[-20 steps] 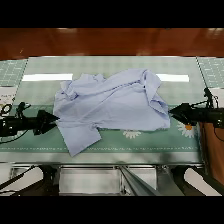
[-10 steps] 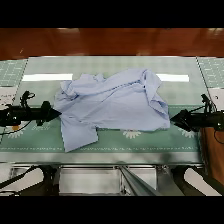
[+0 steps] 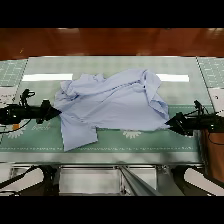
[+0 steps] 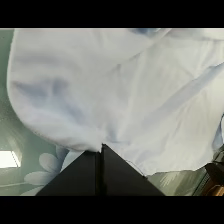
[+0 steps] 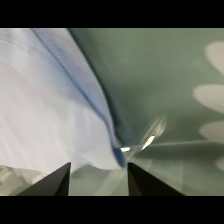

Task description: Fold the shirts.

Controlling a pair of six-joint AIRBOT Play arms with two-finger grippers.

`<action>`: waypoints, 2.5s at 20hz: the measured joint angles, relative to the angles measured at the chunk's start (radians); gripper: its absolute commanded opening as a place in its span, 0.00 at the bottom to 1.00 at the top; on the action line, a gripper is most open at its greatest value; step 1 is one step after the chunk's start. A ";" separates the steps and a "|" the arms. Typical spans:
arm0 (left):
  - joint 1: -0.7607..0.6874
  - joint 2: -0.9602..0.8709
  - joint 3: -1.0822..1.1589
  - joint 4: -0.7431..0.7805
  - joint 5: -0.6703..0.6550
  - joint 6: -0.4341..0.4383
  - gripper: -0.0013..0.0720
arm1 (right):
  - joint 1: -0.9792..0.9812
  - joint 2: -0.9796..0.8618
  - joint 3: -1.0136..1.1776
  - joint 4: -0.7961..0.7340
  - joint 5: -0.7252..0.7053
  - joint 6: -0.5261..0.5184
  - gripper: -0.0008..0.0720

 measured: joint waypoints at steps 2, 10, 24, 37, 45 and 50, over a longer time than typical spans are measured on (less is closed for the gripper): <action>0.000 0.000 0.000 0.000 0.000 0.000 0.05 | 0.044 -0.031 0.015 0.033 -0.030 -0.004 0.47; 0.000 0.051 0.160 -0.023 -0.087 0.018 0.05 | 0.231 -0.045 0.295 0.102 -0.058 -0.033 0.04; 0.002 0.375 1.179 -0.140 -0.048 -0.025 0.05 | 0.252 0.302 1.418 -0.196 0.041 0.121 0.04; -0.176 0.716 1.211 0.592 -0.121 -0.256 0.05 | 0.252 0.594 1.325 -0.396 0.278 0.210 0.04; -0.224 0.534 0.812 0.579 -0.079 -0.296 0.05 | 0.253 0.516 0.783 -0.195 0.142 0.132 0.04; -0.275 0.201 0.711 0.488 0.116 -0.300 0.05 | 0.254 0.205 0.629 -0.031 -0.051 -0.008 0.04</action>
